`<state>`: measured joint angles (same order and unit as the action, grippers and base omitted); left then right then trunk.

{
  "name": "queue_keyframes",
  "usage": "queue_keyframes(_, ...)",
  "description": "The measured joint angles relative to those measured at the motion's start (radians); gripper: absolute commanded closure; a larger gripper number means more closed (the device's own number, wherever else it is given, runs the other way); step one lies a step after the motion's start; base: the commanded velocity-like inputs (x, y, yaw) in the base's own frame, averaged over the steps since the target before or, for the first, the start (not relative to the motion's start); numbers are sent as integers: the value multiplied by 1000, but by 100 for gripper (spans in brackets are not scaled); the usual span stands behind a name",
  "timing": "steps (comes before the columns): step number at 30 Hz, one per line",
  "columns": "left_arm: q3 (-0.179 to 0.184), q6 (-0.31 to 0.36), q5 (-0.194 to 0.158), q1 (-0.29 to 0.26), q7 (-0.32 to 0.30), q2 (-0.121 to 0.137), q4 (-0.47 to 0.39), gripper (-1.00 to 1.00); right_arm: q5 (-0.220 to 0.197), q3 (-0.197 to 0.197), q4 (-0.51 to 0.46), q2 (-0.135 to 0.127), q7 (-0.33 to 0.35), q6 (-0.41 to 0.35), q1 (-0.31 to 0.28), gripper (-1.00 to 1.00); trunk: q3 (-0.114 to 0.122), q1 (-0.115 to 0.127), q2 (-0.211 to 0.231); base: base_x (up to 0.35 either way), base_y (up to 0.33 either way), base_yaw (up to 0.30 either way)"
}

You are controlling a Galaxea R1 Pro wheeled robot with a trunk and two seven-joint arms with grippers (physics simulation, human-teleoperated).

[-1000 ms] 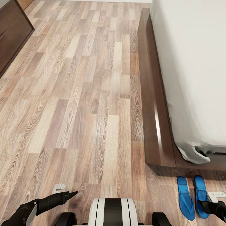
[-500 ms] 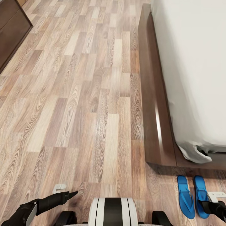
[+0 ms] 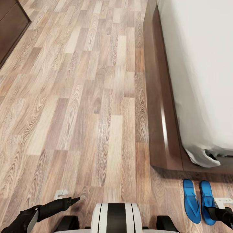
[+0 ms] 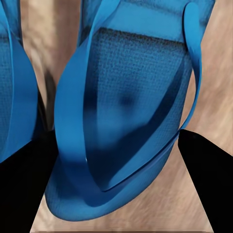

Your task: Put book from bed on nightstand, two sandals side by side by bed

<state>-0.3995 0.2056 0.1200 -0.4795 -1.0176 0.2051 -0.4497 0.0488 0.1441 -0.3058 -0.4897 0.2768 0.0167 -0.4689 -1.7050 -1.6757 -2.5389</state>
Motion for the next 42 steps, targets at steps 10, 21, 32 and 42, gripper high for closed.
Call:
queue_keyframes(10, 0, -1, 0, 0, 0, 0, 0, -100, 0, 0, 0, 0, 0, 0, 0, 100, -4, 0, 0, 0, 0, 0)
queue_keyframes(21, 0, -3, 1, 0, 4, -1, 0, -100, 0, -1, 0, 0, 0, 0, 0, 100, -4, 0, 0, 53, -35, 0)
queue_keyframes(32, 0, -2, 1, 0, 2, 0, 0, -100, 0, 0, 0, 0, 0, 0, 0, 100, -4, 0, 0, 1, -1, 0)
queue_keyframes(42, 1, -2, 0, 0, 3, 0, 0, -100, 0, 0, 0, 0, 0, 0, 0, 100, -12, -1, -1, 0, 0, 0)
